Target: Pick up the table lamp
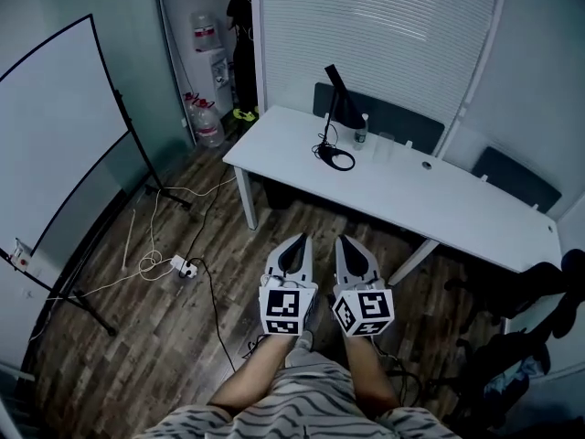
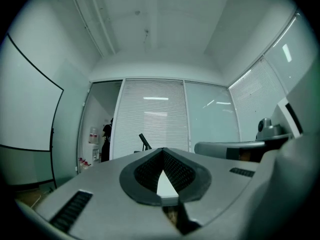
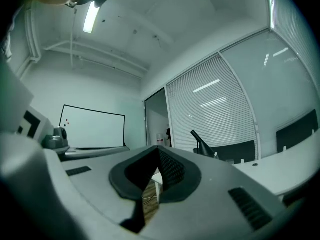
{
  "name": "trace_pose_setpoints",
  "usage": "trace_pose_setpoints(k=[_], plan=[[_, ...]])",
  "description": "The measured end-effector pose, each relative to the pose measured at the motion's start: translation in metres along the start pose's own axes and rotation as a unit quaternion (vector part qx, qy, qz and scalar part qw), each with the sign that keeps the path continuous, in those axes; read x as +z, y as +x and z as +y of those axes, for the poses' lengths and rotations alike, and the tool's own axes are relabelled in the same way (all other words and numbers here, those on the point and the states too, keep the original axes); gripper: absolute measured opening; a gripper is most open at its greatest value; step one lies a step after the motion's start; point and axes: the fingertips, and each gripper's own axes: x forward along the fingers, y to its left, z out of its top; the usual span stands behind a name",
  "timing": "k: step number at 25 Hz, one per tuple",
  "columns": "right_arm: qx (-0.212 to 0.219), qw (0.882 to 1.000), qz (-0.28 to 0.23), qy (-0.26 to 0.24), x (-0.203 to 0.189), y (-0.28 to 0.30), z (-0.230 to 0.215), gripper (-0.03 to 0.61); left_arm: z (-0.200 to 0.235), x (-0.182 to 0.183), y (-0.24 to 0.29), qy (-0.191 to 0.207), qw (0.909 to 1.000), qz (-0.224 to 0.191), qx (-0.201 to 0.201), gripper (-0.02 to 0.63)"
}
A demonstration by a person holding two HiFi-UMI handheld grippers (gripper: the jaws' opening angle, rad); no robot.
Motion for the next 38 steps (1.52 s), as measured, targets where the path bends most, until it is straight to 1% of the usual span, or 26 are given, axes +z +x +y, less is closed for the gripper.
trace_pose_setpoints(k=[3,7,10,13,16,19,24,29,31,35,38], plan=[[0.000,1.000,0.000,0.001,0.006,0.045,-0.024,0.011,0.013,0.006,0.050,0.002,1.0000,0.000,-0.005,0.006],[0.000,1.000,0.006,0.008,0.000,0.091,-0.055,0.011,0.025,-0.003,0.108,0.004,0.9999,0.012,-0.009,0.006],[0.000,1.000,0.004,0.007,-0.002,0.119,-0.075,0.011,0.032,-0.007,0.142,0.006,0.9998,0.015,-0.012,0.006],[0.005,1.000,0.009,0.001,-0.005,0.140,-0.092,0.011,0.035,-0.008,0.166,0.008,0.9998,0.010,-0.017,0.006],[0.009,1.000,0.015,-0.001,-0.010,0.157,-0.100,0.011,0.040,-0.015,0.184,0.007,0.9998,0.015,-0.015,0.006],[0.005,1.000,0.017,0.007,-0.016,0.170,-0.112,0.011,0.042,-0.024,0.200,0.010,0.9995,0.027,-0.016,0.006],[-0.003,1.000,0.020,0.016,-0.026,0.202,-0.128,0.011,0.059,-0.030,0.229,0.014,0.9992,0.033,-0.019,0.006],[-0.010,1.000,0.021,0.008,-0.038,0.250,-0.144,0.011,0.077,-0.041,0.279,0.009,0.9989,0.026,-0.037,0.006],[-0.014,1.000,0.019,0.002,-0.038,0.273,-0.152,0.011,0.086,-0.041,0.303,0.011,0.9986,0.023,-0.046,0.006],[-0.027,1.000,0.012,-0.005,-0.029,0.312,-0.170,0.011,0.112,-0.029,0.344,-0.009,0.9987,0.019,-0.047,0.006],[-0.039,0.999,0.010,-0.001,-0.028,0.343,-0.187,0.011,0.126,-0.026,0.375,-0.002,0.9984,0.019,-0.054,0.006]])
